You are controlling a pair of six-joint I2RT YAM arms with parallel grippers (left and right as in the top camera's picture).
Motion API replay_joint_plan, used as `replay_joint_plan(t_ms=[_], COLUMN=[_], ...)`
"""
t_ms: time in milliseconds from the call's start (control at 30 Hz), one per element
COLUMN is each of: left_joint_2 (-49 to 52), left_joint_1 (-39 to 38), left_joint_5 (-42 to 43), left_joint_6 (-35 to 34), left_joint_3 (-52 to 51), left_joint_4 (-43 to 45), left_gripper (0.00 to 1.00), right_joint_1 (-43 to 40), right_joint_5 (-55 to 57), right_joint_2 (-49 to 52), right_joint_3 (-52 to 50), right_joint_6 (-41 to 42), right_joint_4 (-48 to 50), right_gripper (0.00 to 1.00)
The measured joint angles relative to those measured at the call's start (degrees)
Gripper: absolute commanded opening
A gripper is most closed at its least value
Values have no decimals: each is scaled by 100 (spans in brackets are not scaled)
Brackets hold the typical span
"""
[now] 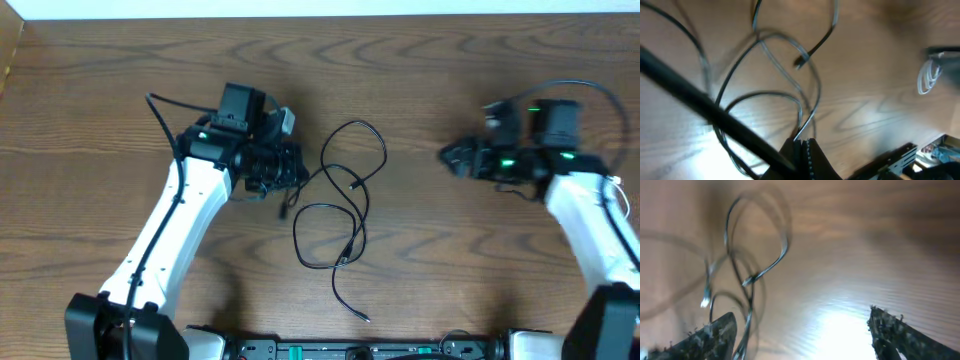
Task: Untangle cables
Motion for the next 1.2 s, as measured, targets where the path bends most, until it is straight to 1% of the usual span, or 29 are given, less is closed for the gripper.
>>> replay_joint_plan(t_ms=[100, 233, 367, 467, 500, 567, 600, 667, 767, 900, 933, 967, 1000, 1033, 1067, 1100, 1200], left_joint_2=[-83, -398, -791, -1010, -1102, -1200, -1263, -1403, -1615, -1829, -1862, -1882, -1893, -1897, -1897, -1897, -1895], left_joint_1=[0, 0, 0, 0, 0, 0, 0, 0, 0, 0, 0, 0, 0, 0, 0, 0, 0], left_joint_5=[22, 120, 170, 173, 175, 173, 170, 173, 216, 522, 605, 684, 734, 769, 804, 831, 850], left_joint_6=[-9, -144, -446, -750, -922, -1093, -1217, -1416, -1733, -2124, -2188, -2269, -2306, -2334, -2374, -2396, -2402], left_joint_3=[431, 907, 1086, 1093, 1093, 1093, 1093, 1093, 1093, 1093, 1093, 1093, 1093, 1093, 1093, 1093, 1093], left_joint_4=[-55, -11, 240, 483, 643, 811, 946, 1150, 1368, 1766, 1849, 1941, 1974, 1987, 1993, 1993, 1884], left_gripper=[8, 8, 7, 7, 8, 7, 7, 7, 7, 8, 8, 8, 7, 7, 8, 7, 8], right_joint_1=[588, 1137, 1709, 1952, 2090, 2212, 2284, 2437, 2638, 2835, 2868, 2920, 2964, 3016, 3058, 3110, 3191], right_joint_5=[-31, -35, -39, -39, -39, -37, -37, -39, -42, -42, -42, -42, -44, -46, -35, -15, 210], right_joint_2=[363, 769, 1158, 1292, 1351, 1384, 1392, 1392, 1392, 1392, 1392, 1392, 1392, 1392, 1392, 1392, 1392], right_joint_3=[-4, -7, -15, -15, -15, -20, -20, -22, -22, -22, -22, -22, -22, -22, -22, -22, -22], right_joint_6=[-94, -138, -160, -160, -160, -160, -157, -186, -131, 61, 111, 144, 170, 192, 240, 258, 468], right_joint_4=[46, 184, 428, 570, 647, 739, 807, 977, 1250, 1646, 1738, 1843, 1930, 2004, 2035, 2074, 2046], right_gripper=[83, 83, 83, 83, 82, 75, 66, 65, 67, 64, 60, 50, 35, 19, 5, 1, 1])
